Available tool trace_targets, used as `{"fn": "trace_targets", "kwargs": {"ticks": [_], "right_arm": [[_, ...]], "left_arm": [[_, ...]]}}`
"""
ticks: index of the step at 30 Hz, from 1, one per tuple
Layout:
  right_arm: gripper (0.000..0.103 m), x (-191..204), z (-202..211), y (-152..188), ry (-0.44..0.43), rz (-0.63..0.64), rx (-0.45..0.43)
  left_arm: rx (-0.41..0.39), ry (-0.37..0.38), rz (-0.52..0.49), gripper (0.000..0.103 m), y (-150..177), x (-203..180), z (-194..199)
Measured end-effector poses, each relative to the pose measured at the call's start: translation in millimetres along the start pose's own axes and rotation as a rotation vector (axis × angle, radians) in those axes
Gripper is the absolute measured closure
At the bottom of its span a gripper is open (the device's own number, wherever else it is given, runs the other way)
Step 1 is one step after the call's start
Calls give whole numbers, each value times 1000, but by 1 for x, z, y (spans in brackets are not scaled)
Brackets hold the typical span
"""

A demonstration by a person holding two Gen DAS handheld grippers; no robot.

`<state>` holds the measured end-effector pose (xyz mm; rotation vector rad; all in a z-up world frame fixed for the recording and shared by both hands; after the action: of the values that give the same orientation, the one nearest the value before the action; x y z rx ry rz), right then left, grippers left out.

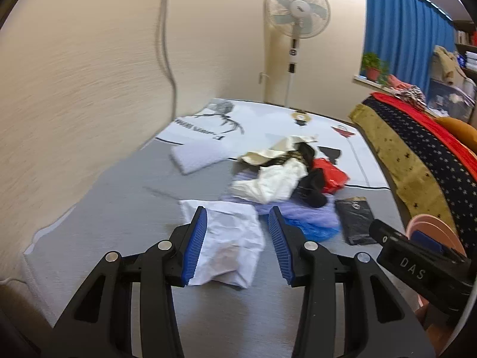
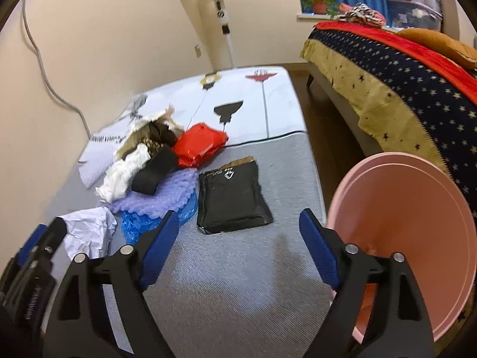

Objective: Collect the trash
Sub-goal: 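Move both grippers back toward the trash on the table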

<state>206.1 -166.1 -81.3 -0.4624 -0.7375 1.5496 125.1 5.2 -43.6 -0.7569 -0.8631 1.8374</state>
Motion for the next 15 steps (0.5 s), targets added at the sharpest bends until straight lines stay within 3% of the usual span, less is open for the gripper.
{"fn": "trace_targets", "kwargs": {"ticks": [4, 9, 15], "right_arm": [[20, 6, -19, 0, 28, 28, 53], [19, 8, -36, -1, 66, 53, 116], [19, 14, -52, -1, 110, 99, 173]], "left_arm": [[16, -39, 33, 56, -1, 14, -7], [36, -59, 60, 42, -2, 23, -13], [76, -63, 90, 42, -1, 31, -25]]}}
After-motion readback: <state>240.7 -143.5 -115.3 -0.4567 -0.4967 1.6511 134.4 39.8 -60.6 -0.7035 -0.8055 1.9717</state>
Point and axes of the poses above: each gripper's, at about its wrist camera, not at the fingertips, and z roughly against the way its jaws point, x to its left, y to its underside, the point moved 3 cm from there along -z, roughly the way its jaws point, and after that the axes turned 5 degrees about z, right-handed, at the moved point
